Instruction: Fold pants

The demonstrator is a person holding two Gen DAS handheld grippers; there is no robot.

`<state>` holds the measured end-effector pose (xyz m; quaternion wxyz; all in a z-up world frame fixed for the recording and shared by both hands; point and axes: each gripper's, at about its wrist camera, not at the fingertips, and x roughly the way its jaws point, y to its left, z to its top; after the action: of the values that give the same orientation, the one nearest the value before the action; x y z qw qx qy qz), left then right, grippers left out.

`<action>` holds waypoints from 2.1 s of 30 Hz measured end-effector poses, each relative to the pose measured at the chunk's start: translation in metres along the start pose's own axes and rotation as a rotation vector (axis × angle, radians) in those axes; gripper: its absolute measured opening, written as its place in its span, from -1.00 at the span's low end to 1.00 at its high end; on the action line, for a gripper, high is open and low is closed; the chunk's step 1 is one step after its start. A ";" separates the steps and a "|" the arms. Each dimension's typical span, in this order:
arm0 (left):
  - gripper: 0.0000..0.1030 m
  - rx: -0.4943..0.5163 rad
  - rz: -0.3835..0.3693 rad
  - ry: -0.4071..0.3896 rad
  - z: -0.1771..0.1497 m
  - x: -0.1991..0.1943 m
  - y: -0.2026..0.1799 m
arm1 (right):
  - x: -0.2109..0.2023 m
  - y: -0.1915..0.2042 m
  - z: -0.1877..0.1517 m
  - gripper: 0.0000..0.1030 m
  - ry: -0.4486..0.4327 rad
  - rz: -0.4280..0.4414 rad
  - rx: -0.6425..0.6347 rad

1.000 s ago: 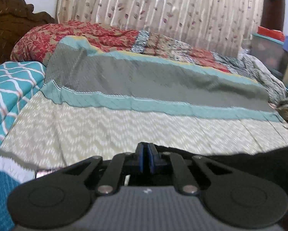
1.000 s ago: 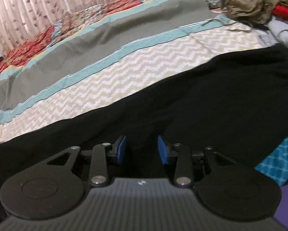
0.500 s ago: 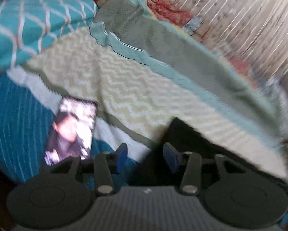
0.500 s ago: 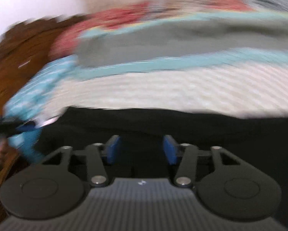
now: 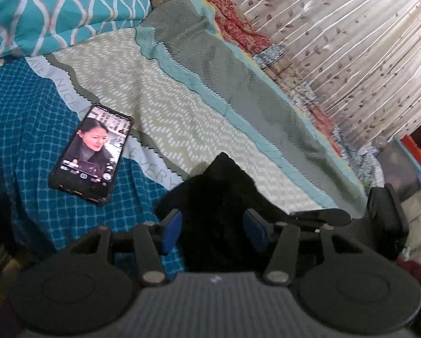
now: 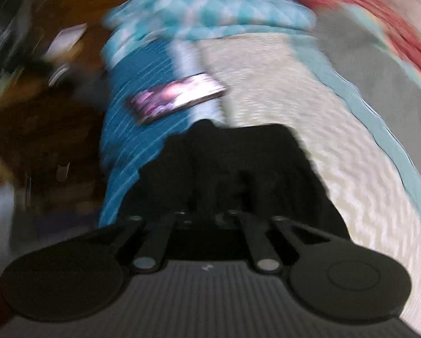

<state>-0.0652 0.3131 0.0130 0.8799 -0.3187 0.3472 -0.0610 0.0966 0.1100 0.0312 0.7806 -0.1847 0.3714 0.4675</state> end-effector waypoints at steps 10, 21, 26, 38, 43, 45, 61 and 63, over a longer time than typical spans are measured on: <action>0.53 -0.132 -0.285 0.005 0.025 0.053 -0.024 | -0.053 -0.011 0.018 -0.89 -0.334 -0.247 0.252; 0.80 -0.244 -0.242 0.022 0.009 0.073 0.018 | -0.005 0.051 -0.006 -0.89 -0.184 -0.153 -0.042; -0.54 -0.212 -0.192 0.045 0.002 0.086 0.027 | 0.003 0.063 -0.011 -0.88 -0.159 -0.183 -0.114; -0.52 -0.112 -0.209 -0.051 0.002 0.081 0.049 | 0.018 0.091 -0.001 -0.79 -0.214 -0.406 -0.310; -0.38 -0.273 -0.186 0.009 -0.019 0.083 0.089 | 0.043 0.085 -0.006 -0.23 -0.075 -0.285 -0.237; -0.24 -0.209 -0.141 -0.030 -0.015 0.071 0.084 | 0.018 0.076 0.004 0.15 -0.104 -0.138 -0.156; 0.22 -0.247 -0.097 -0.023 -0.016 0.056 0.073 | 0.040 0.032 -0.019 -0.44 -0.003 0.007 0.324; 0.39 -0.224 -0.094 -0.026 -0.015 0.056 0.068 | 0.028 0.033 -0.011 -0.45 -0.025 0.044 0.319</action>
<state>-0.0411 0.3405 -0.0685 0.8393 -0.4316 0.3252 -0.0591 0.0710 0.1356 0.0048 0.7942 -0.0445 0.4353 0.4217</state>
